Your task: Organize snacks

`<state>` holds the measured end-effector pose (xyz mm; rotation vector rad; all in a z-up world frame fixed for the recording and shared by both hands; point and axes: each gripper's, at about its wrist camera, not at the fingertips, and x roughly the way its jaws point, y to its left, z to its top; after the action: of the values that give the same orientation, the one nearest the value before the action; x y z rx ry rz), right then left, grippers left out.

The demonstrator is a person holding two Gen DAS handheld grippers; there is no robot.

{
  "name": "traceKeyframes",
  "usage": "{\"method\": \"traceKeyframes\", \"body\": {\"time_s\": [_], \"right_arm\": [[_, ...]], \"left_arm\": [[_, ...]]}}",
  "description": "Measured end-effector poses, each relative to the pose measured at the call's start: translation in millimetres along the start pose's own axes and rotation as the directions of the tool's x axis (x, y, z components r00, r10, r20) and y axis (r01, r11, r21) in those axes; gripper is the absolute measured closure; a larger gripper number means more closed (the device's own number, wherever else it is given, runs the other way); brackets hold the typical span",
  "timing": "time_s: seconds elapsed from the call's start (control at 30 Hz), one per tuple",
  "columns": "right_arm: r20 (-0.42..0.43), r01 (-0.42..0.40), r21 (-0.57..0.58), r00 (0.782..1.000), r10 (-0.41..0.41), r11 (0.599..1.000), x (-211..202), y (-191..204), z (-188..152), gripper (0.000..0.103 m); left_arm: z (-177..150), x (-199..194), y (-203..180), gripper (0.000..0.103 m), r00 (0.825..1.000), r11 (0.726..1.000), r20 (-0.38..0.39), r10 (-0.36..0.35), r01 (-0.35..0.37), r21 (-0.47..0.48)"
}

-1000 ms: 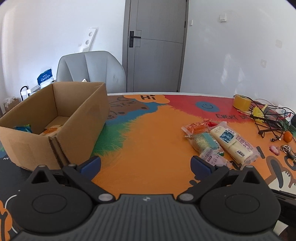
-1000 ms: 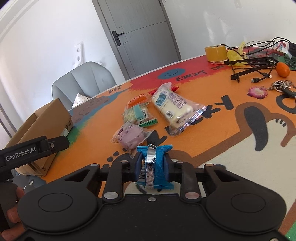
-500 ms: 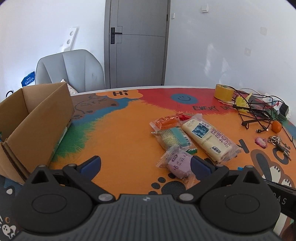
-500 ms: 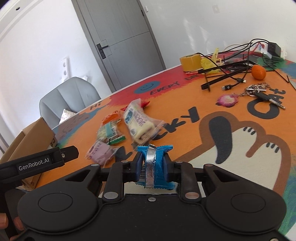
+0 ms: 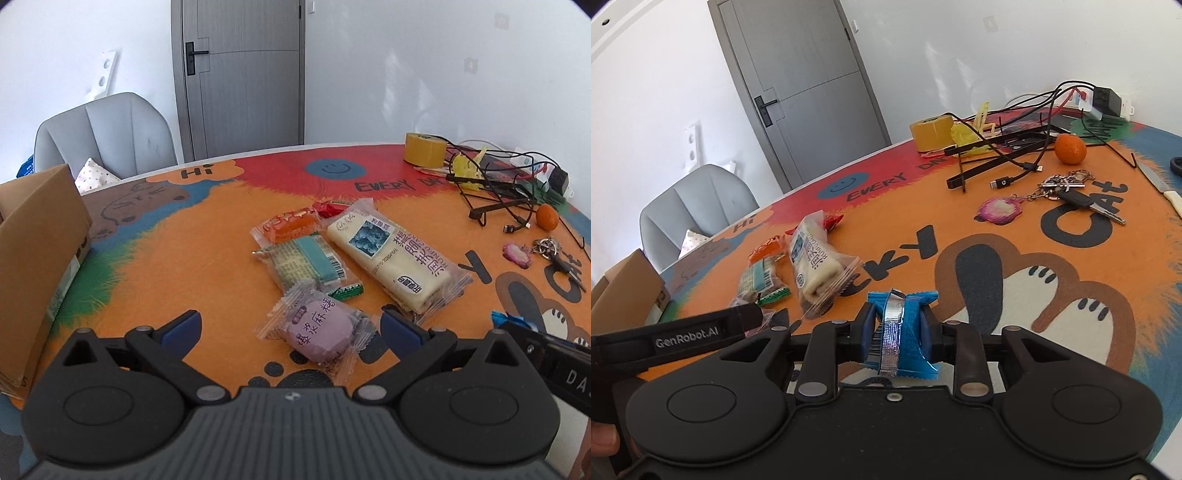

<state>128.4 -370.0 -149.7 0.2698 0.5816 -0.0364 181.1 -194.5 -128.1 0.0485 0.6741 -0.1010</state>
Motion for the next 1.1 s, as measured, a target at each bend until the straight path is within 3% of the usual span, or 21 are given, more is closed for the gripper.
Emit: {"method": "traceKeyframes", "body": {"time_s": [0.03,0.13,0.23,0.47,0.5,0.67,0.87,0.97,1.1], "right_arm": [[0.007,0.012,0.005,1.000,-0.012,1.000,0,-1,0,0.058],[0.019,0.024,0.015,1.000,-0.024,1.000,1,-3,1,0.045],[0.015,0.017,0.018,1.000,-0.017,1.000,3,-3,2,0.039],[0.009,0.028,-0.012,1.000,-0.028,1.000,7,5,2,0.037],[0.008,0.026,-0.015,1.000,-0.026,1.000,7,6,2,0.037],[0.006,0.028,-0.021,1.000,-0.028,0.999,6,8,1,0.037],[-0.005,0.030,-0.047,1.000,-0.031,0.998,6,17,-2,0.037],[-0.007,0.030,-0.064,1.000,-0.030,0.997,7,22,-3,0.040],[-0.011,0.032,-0.079,0.999,-0.033,0.996,8,26,-5,0.066]], "left_arm": [[0,2,0,0.001,1.000,1.000,-0.002,0.000,0.000,0.000],[0,8,-3,0.001,1.000,1.000,-0.003,0.007,-0.007,0.004],[-2,13,-5,0.001,1.000,1.000,-0.007,0.010,-0.010,0.008],[-5,17,-8,0.006,1.000,1.000,0.001,0.010,-0.010,0.007],[-5,17,-8,0.009,1.000,1.000,0.005,0.009,-0.009,0.008],[-5,13,-7,0.046,1.000,1.000,0.003,-0.017,0.017,0.006],[-5,2,1,0.064,0.999,0.999,0.024,-0.041,0.041,-0.012],[-5,-1,6,0.066,0.999,0.998,0.019,-0.049,0.050,-0.030],[-6,-7,16,0.066,0.999,0.997,0.017,-0.050,0.051,-0.059]]}}
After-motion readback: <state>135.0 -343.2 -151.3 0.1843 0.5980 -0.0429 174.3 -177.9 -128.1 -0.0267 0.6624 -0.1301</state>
